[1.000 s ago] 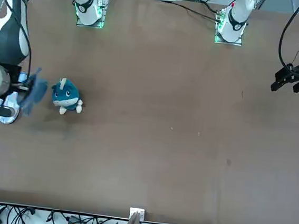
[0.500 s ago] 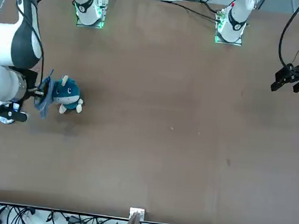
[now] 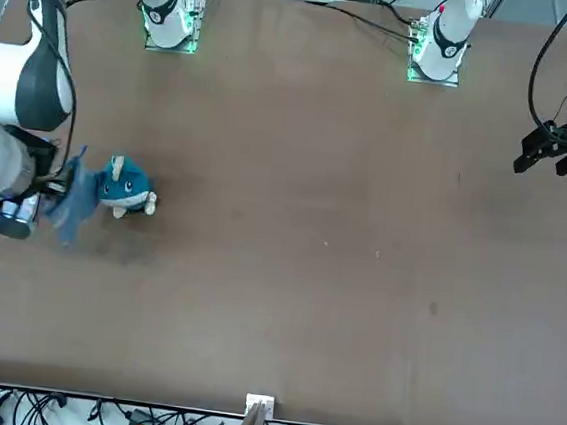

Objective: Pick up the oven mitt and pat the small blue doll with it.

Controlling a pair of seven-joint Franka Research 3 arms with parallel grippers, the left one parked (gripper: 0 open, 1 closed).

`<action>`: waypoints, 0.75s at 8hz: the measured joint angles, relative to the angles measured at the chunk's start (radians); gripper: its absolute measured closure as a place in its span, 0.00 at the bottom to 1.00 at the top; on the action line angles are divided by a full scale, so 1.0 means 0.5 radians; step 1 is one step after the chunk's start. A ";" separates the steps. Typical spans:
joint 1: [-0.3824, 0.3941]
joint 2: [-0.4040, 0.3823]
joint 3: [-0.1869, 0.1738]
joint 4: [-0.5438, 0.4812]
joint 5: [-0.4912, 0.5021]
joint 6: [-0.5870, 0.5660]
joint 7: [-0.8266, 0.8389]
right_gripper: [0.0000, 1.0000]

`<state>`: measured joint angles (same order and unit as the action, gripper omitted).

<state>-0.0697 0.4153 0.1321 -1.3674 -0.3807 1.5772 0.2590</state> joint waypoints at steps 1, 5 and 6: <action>-0.008 0.001 -0.006 0.008 -0.100 -0.045 -0.023 0.97; 0.006 0.053 0.009 -0.025 -0.041 -0.311 -0.041 0.97; 0.020 0.072 0.011 -0.029 0.044 -0.312 -0.040 0.97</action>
<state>-0.0599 0.4513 0.1378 -1.3820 -0.3589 1.4211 0.2392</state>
